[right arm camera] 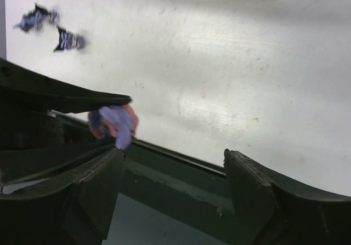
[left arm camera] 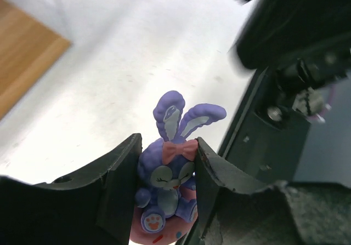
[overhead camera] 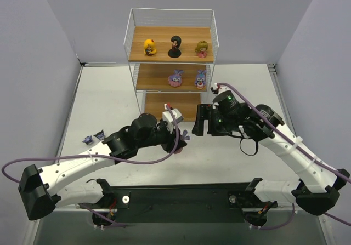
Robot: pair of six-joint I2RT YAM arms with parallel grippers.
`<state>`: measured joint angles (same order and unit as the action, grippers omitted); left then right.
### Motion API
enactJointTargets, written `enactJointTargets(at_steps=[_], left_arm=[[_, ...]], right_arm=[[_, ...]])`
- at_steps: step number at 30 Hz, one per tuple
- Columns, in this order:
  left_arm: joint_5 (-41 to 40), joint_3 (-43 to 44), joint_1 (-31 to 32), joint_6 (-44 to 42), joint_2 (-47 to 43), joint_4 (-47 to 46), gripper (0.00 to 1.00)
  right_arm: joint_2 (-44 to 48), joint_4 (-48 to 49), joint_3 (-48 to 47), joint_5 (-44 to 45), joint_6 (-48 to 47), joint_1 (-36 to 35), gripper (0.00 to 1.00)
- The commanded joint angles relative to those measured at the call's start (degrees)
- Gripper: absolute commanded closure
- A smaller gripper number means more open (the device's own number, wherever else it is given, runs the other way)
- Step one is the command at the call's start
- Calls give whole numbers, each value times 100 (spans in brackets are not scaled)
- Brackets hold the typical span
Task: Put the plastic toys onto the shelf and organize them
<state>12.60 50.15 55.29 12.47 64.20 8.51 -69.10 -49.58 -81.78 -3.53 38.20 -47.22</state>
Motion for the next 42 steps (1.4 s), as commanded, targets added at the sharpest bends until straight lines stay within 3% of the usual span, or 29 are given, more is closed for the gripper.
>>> enactJointTargets(at_steps=[1, 4, 8, 20, 42], left_arm=[[-1486, 47, -420, 413, -671, 89, 100], [-2059, 74, -869, 747, -988, 168, 100], [-2051, 258, -1616, 915, -998, -16, 100], [-3183, 952, -1960, 994, -75, -1044, 100], [-3739, 891, -2013, 1275, 733, -3013, 100]], right_arm=[[581, -87, -242, 1082, 390, 213, 25], [757, -43, -120, 995, 408, 459, 25], [872, -25, 170, 802, 452, 679, 26], [1346, 1, 742, 757, 487, 943, 28], [1531, -52, 1199, 546, 558, 1084, 29]])
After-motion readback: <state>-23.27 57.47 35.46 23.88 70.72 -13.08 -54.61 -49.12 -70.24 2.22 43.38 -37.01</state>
